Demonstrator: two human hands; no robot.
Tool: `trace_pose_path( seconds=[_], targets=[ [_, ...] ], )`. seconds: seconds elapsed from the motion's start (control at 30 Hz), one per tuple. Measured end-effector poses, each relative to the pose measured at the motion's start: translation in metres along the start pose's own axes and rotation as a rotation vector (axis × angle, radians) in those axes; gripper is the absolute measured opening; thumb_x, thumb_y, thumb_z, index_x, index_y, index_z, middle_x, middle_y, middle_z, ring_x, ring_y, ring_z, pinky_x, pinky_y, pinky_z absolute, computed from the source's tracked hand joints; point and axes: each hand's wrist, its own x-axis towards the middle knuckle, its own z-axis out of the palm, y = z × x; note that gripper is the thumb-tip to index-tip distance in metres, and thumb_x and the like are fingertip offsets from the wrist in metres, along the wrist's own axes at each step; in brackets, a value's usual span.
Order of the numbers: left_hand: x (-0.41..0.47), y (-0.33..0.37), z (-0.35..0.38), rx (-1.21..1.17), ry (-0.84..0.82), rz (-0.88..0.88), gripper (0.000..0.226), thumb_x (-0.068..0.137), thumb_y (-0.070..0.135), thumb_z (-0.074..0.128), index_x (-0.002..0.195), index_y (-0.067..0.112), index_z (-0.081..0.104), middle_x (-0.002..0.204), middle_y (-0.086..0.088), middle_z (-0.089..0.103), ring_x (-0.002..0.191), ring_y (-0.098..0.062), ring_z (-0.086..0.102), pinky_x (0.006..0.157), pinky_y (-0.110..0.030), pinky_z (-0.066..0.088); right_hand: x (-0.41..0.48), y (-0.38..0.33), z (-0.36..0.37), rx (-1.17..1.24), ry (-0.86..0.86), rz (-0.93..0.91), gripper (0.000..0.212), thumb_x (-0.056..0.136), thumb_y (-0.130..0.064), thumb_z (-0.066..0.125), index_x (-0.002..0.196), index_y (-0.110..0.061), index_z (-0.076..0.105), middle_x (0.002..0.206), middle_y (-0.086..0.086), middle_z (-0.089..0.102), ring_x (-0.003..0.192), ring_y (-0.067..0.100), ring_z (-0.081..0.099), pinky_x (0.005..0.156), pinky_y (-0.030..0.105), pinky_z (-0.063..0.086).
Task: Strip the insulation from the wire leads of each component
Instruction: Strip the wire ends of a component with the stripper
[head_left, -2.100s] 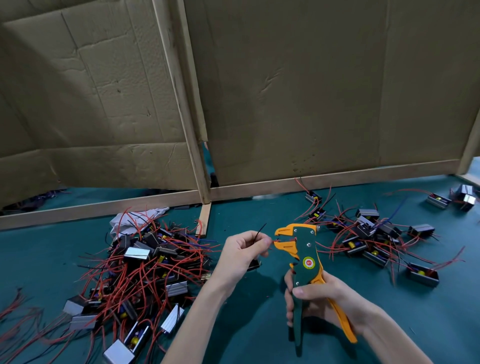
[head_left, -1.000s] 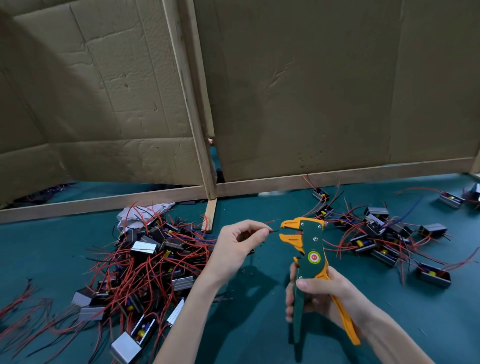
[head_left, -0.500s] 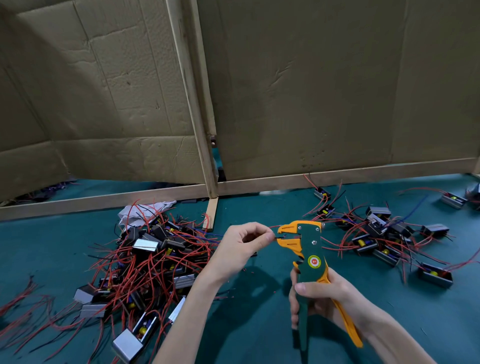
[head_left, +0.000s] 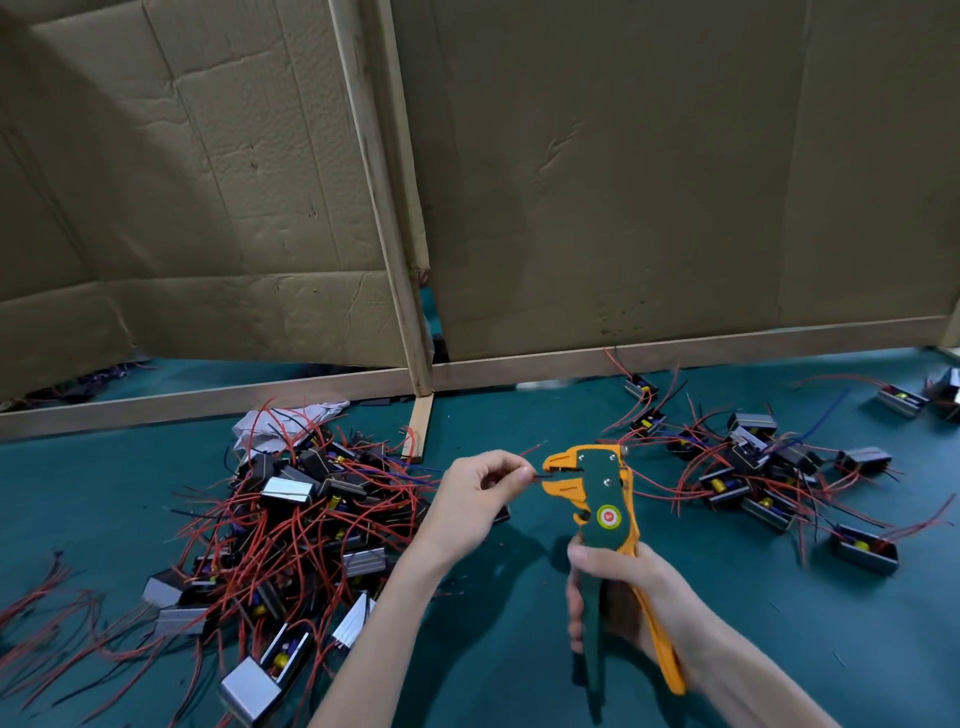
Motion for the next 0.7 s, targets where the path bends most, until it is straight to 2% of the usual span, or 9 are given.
trace_pose_path(
  seconds=[0.13,0.2,0.33,0.47,0.57,0.7],
  targets=[
    [0.001,0.006,-0.002,0.207,0.159,0.075,0.02,0.091,0.022,0.063,0.075,0.035,0.063,0.075,0.016,0.061,0.076,0.001,0.049,0.073,-0.012,0.035,0.005,-0.006,-0.007,0.143,-0.023,0.014,0.024,0.071,-0.01,0.068,0.085,0.002,0.054,0.076,0.031,0.061,0.063,0.039,0.062,0.061,0.049,0.056],
    [0.0,0.012,-0.002,0.26,0.23,0.107,0.021,0.09,0.021,0.064,0.076,0.036,0.062,0.084,0.014,0.061,0.088,-0.009,0.051,0.078,-0.013,0.035,0.008,-0.004,-0.011,0.19,-0.013,0.022,0.024,0.076,-0.014,0.062,0.092,0.0,0.05,0.079,0.032,0.062,0.066,0.041,0.064,0.064,0.051,0.056],
    [0.006,0.03,0.011,0.248,0.316,0.193,0.012,0.088,0.016,0.066,0.081,0.025,0.07,0.087,0.011,0.06,0.089,-0.018,0.055,0.08,-0.029,0.042,0.012,-0.001,-0.013,0.204,0.042,0.104,0.028,0.075,-0.016,0.058,0.097,-0.003,0.047,0.081,0.032,0.064,0.067,0.041,0.066,0.065,0.051,0.057],
    [0.024,0.054,0.054,0.147,0.345,0.301,0.008,0.087,0.013,0.066,0.084,0.015,0.073,0.085,0.009,0.06,0.085,-0.021,0.059,0.079,-0.032,0.047,0.014,0.0,-0.012,0.232,0.027,0.17,0.028,0.073,-0.014,0.057,0.098,-0.001,0.053,0.083,0.031,0.065,0.068,0.039,0.066,0.068,0.05,0.057],
    [0.038,0.068,0.095,0.112,0.237,0.366,0.011,0.089,0.011,0.063,0.091,0.009,0.074,0.094,-0.002,0.061,0.093,-0.022,0.06,0.088,-0.033,0.048,0.014,-0.001,-0.014,0.228,0.017,0.14,0.029,0.073,-0.011,0.052,0.098,0.0,0.06,0.081,0.025,0.067,0.062,0.035,0.066,0.056,0.041,0.056],
    [0.036,0.077,0.122,0.108,-0.236,0.288,0.025,0.094,-0.001,0.052,0.113,0.004,0.068,0.134,-0.013,0.045,0.125,-0.025,0.049,0.108,-0.035,0.04,0.014,-0.002,-0.016,0.212,-0.005,0.069,0.031,0.069,-0.014,0.05,0.092,-0.001,0.067,0.083,0.021,0.067,0.067,0.033,0.066,0.065,0.043,0.053]
  ],
)
